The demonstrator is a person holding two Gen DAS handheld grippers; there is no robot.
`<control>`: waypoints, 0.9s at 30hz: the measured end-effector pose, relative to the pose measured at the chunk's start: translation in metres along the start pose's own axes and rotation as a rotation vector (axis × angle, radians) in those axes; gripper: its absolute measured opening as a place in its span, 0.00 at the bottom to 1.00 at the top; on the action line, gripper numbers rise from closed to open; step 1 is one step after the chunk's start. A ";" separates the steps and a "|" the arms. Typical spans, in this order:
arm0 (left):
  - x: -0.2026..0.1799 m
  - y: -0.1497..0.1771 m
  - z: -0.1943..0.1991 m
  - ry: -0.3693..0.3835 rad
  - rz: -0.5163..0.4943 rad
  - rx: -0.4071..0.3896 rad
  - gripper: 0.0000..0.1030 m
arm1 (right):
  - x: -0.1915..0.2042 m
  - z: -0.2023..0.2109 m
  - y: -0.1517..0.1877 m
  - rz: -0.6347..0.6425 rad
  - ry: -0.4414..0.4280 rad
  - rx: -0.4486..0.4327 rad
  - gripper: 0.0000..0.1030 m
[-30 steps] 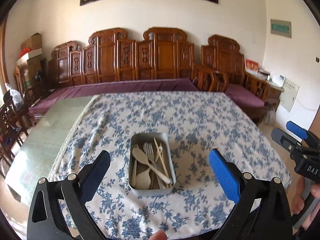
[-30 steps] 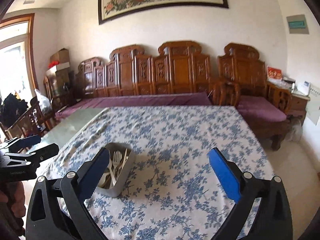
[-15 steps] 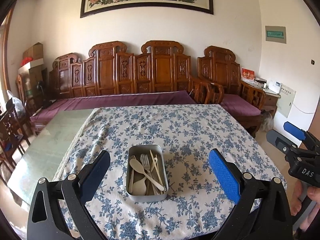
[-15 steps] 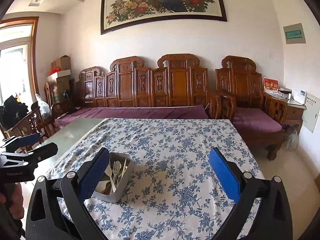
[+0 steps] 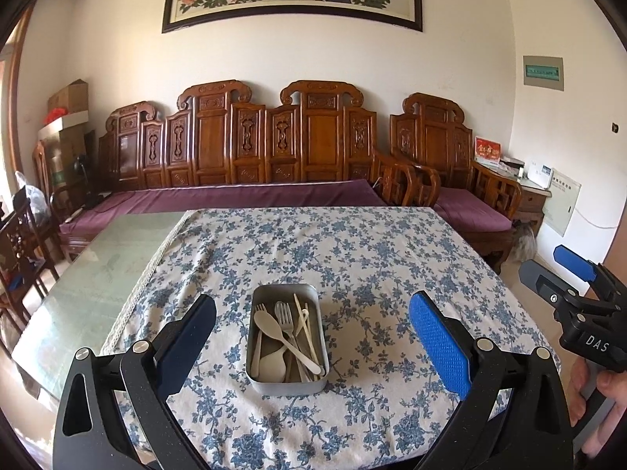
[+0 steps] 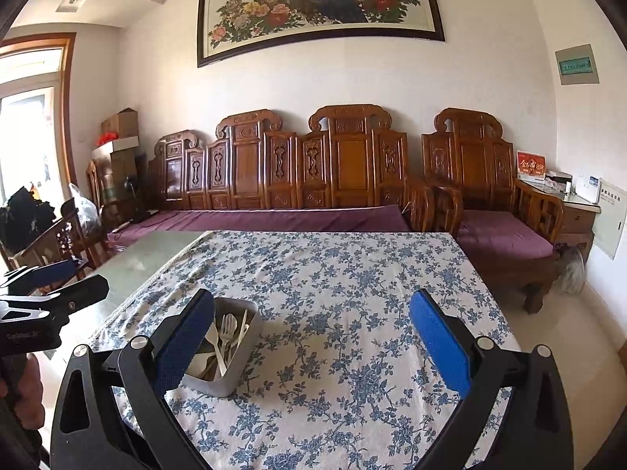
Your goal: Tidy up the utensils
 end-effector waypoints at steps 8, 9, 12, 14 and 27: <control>0.000 0.000 0.000 -0.005 0.001 -0.004 0.92 | 0.002 -0.003 0.001 -0.001 -0.006 0.004 0.97; 0.000 0.000 0.000 -0.005 0.000 -0.005 0.92 | 0.002 -0.003 0.001 -0.002 -0.007 0.005 0.97; 0.000 0.000 0.000 -0.004 0.000 -0.005 0.92 | 0.001 -0.004 0.002 -0.002 -0.009 0.005 0.97; 0.000 0.000 0.000 -0.003 0.001 -0.005 0.92 | 0.002 -0.004 0.002 -0.002 -0.010 0.004 0.97; -0.001 -0.002 0.002 -0.007 -0.005 -0.008 0.92 | 0.003 -0.004 0.002 -0.003 -0.010 0.004 0.97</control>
Point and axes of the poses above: each gripper's, at about its wrist camera, not at the fingertips, and z roughly against the way its jaws point, x to its left, y to its underside, the point moved 8 cm from there along -z, roughly the way its jaws point, and after that the axes turned 2 degrees about y, right-handed, at the moved point
